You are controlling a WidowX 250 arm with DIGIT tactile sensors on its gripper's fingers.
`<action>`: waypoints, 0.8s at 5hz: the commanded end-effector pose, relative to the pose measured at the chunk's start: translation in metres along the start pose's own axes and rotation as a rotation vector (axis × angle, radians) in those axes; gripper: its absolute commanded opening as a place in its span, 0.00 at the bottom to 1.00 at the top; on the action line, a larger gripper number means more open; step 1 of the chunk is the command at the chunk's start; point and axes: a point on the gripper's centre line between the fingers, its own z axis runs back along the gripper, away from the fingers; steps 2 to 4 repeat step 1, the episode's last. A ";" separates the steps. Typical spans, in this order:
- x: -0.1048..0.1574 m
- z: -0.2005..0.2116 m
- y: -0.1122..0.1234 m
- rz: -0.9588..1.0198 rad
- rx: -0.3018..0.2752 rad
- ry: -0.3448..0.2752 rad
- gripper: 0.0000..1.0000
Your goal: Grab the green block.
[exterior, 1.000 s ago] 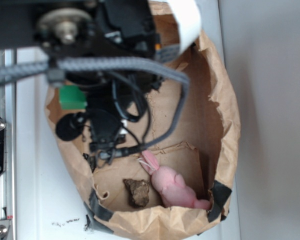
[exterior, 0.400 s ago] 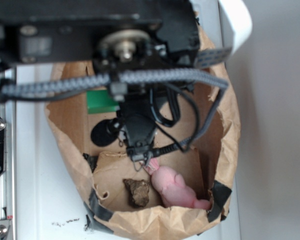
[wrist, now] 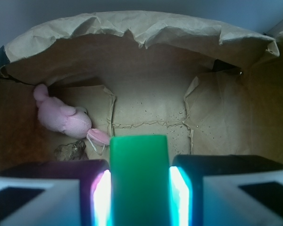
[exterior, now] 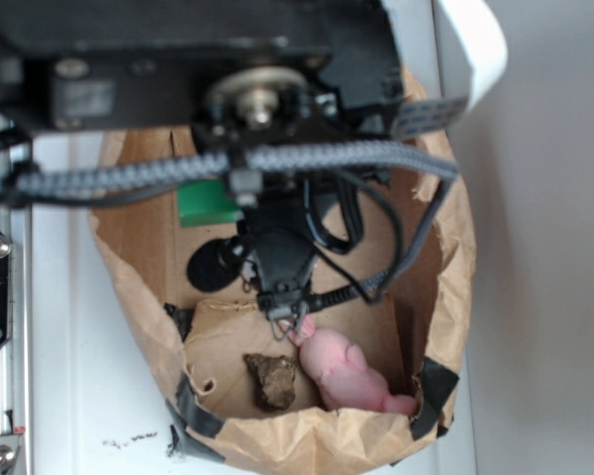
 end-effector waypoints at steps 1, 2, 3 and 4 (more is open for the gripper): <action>0.020 0.021 0.010 -0.015 -0.013 -0.054 0.00; 0.020 0.021 0.010 -0.015 -0.013 -0.054 0.00; 0.020 0.021 0.010 -0.015 -0.013 -0.054 0.00; 0.020 0.021 0.010 -0.015 -0.013 -0.054 0.00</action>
